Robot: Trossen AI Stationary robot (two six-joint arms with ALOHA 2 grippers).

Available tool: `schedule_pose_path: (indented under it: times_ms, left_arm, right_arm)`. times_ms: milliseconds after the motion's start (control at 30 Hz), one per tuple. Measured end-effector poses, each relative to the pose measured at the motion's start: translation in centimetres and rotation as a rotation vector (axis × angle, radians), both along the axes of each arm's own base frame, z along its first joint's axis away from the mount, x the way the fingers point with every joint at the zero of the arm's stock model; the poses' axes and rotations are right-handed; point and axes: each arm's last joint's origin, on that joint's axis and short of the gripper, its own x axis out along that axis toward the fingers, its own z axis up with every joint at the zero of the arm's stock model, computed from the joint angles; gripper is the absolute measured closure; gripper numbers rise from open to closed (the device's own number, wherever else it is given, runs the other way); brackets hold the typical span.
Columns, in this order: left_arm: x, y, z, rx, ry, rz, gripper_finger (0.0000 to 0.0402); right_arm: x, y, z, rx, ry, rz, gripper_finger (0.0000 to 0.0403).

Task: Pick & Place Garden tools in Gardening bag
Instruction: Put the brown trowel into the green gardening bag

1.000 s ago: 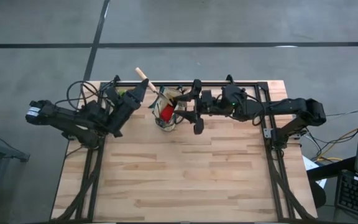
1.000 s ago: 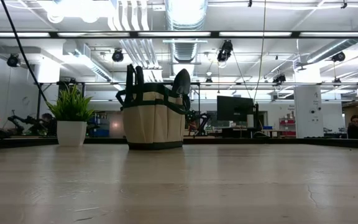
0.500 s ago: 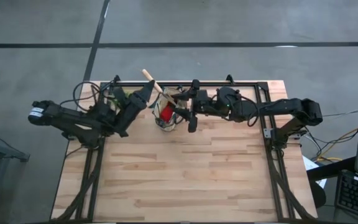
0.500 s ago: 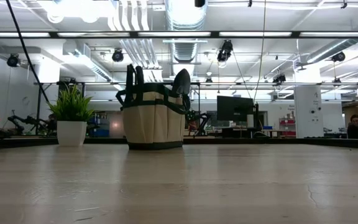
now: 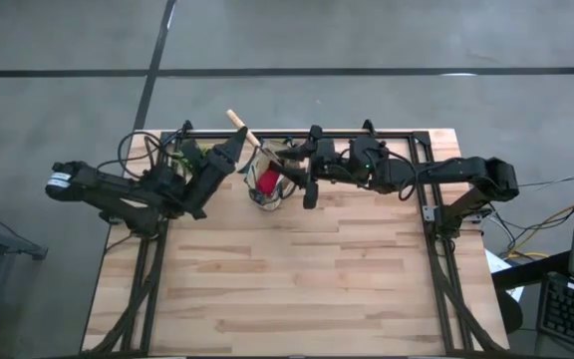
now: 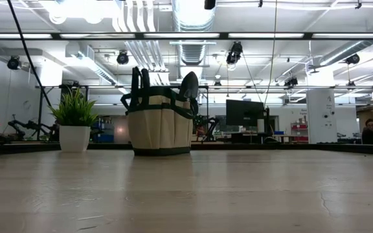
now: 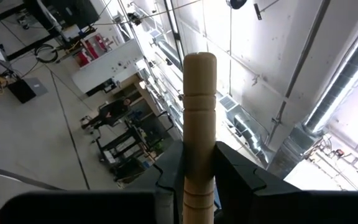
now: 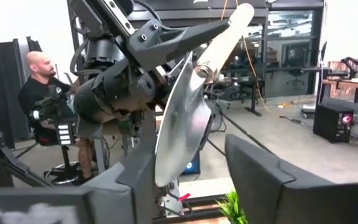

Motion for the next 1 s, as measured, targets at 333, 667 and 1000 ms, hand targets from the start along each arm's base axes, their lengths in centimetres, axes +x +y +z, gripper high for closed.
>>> schedule_pose_path:
  times_ms: [333, 667, 1000]
  left_arm:
    - [-0.1, 0.0, 0.0, 0.002, 0.002, 0.003, 0.0333]
    - [0.0, 0.0, 0.1, 0.033, 0.012, -0.015, 0.0333]
    - [0.5, -0.2, -0.5, 0.065, 0.098, -0.046, 0.0316]
  right_arm:
    - [-0.1, -0.1, 0.1, 0.022, -0.005, 0.046, 0.0378]
    - [-0.9, -1.1, 0.7, 0.087, -0.006, 0.063, 0.0394]
    - [-2.6, -1.5, 1.3, 0.097, 0.086, 0.044, 0.0395]
